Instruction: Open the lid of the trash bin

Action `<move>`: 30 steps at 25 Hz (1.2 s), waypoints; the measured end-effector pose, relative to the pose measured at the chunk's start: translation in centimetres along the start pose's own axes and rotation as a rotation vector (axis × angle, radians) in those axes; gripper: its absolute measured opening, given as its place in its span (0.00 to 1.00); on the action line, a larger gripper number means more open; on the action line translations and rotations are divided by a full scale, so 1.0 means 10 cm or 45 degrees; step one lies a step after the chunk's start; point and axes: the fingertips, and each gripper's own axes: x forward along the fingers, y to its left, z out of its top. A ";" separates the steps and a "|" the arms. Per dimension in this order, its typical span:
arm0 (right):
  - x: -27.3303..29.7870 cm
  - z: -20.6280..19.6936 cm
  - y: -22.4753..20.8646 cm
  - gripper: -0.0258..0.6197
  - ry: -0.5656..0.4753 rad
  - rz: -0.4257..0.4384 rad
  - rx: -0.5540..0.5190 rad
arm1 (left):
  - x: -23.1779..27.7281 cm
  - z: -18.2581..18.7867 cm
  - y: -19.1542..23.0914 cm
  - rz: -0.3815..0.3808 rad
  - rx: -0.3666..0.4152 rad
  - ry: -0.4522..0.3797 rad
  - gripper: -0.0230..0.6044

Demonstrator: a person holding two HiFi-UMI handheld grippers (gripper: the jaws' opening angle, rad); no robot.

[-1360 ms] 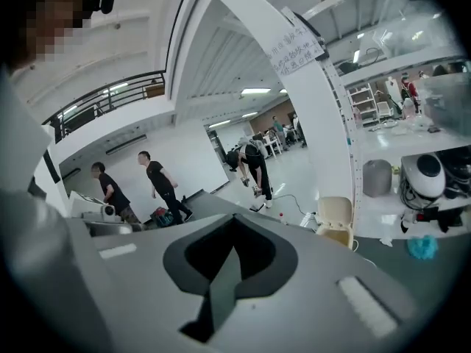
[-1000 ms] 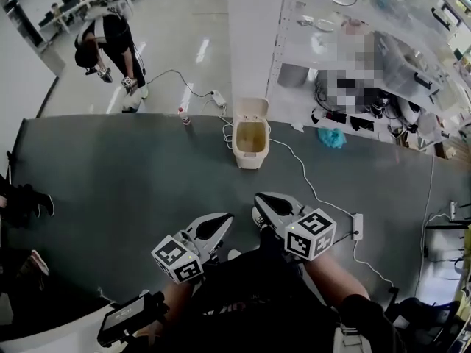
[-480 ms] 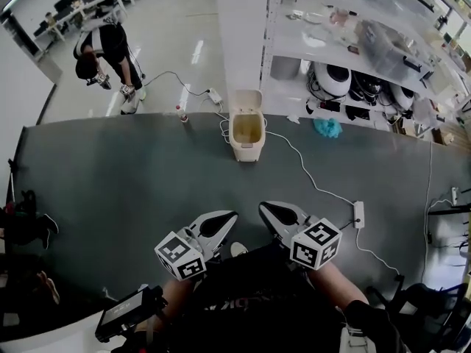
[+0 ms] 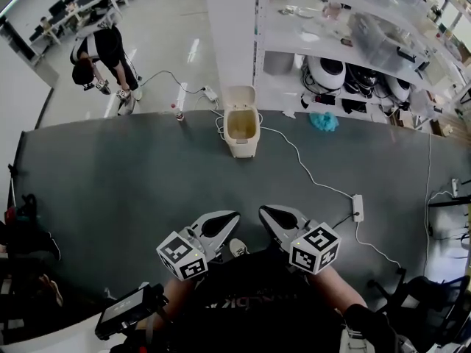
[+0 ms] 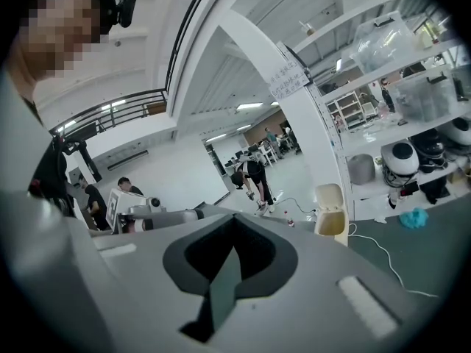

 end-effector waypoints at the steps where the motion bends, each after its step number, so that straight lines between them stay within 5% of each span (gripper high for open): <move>1: -0.01 -0.02 0.01 0.05 -0.002 -0.001 0.001 | 0.01 -0.01 -0.01 -0.003 -0.003 0.004 0.04; 30: 0.05 -0.08 0.13 0.05 0.031 0.014 -0.016 | -0.07 0.00 -0.03 0.005 -0.030 -0.009 0.04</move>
